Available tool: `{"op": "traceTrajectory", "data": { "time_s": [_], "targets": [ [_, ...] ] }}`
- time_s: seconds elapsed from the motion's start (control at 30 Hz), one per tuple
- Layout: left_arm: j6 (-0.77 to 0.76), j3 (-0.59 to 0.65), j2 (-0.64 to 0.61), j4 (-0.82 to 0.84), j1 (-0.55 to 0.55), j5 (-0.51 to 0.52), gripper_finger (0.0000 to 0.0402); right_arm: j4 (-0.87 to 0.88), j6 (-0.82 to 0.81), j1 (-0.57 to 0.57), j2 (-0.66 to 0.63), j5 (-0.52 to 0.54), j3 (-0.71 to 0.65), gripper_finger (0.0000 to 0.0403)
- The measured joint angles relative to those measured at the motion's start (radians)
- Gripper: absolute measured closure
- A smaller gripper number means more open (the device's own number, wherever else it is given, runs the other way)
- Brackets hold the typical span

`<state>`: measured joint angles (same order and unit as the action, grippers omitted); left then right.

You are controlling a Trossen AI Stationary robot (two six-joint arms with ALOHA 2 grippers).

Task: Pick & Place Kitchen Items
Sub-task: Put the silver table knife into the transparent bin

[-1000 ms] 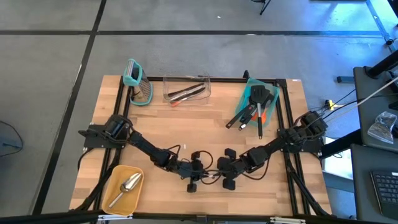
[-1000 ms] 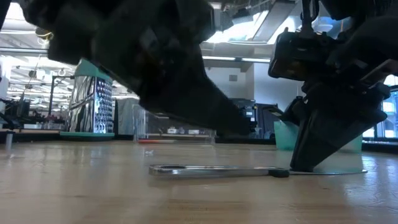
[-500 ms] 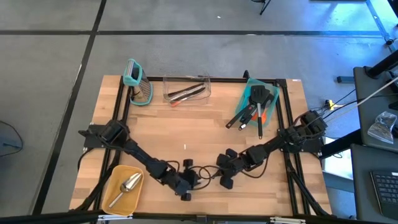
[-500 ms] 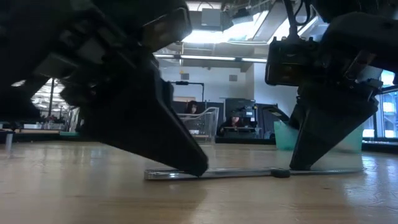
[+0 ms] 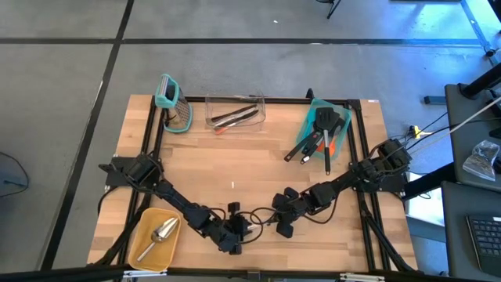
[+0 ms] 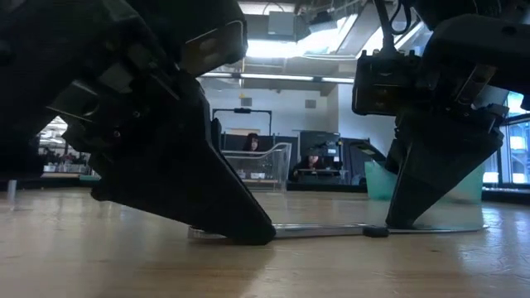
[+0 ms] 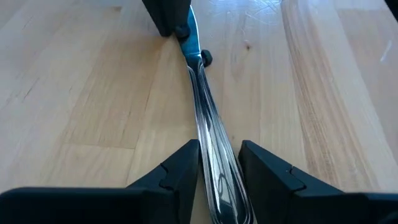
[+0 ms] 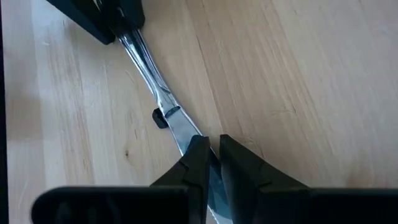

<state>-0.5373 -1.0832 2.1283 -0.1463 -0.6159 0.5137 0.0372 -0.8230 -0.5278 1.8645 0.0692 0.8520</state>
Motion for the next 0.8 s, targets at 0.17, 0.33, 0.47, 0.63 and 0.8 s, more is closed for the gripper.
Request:
{"op": "traceTrajectory", "data": {
  "time_s": [0.17, 0.33, 0.47, 0.63, 0.8],
  "targets": [
    [-0.031, -0.002, 0.003, 0.012, 0.01, -0.01, 0.0282, -0.001, 0.0, 0.0, 0.0, 0.002, 0.0, 0.036],
    [-0.079, -0.002, -0.001, 0.038, 0.027, -0.056, 0.0322, -0.025, 0.07, -0.002, 0.0, 0.013, -0.003, 0.036],
    [-0.086, -0.002, -0.001, 0.039, 0.027, -0.056, 0.0335, -0.075, 0.132, -0.003, 0.017, 0.012, -0.003, 0.0354],
    [-0.116, -0.002, -0.001, 0.038, 0.028, -0.059, 0.0329, -0.08, 0.23, -0.016, -0.035, -0.007, -0.014, 0.033],
    [-0.142, -0.002, -0.001, 0.026, 0.034, -0.083, 0.0328, -0.098, 0.285, -0.028, -0.02, 0.0, -0.013, 0.0287]
  ]
}}
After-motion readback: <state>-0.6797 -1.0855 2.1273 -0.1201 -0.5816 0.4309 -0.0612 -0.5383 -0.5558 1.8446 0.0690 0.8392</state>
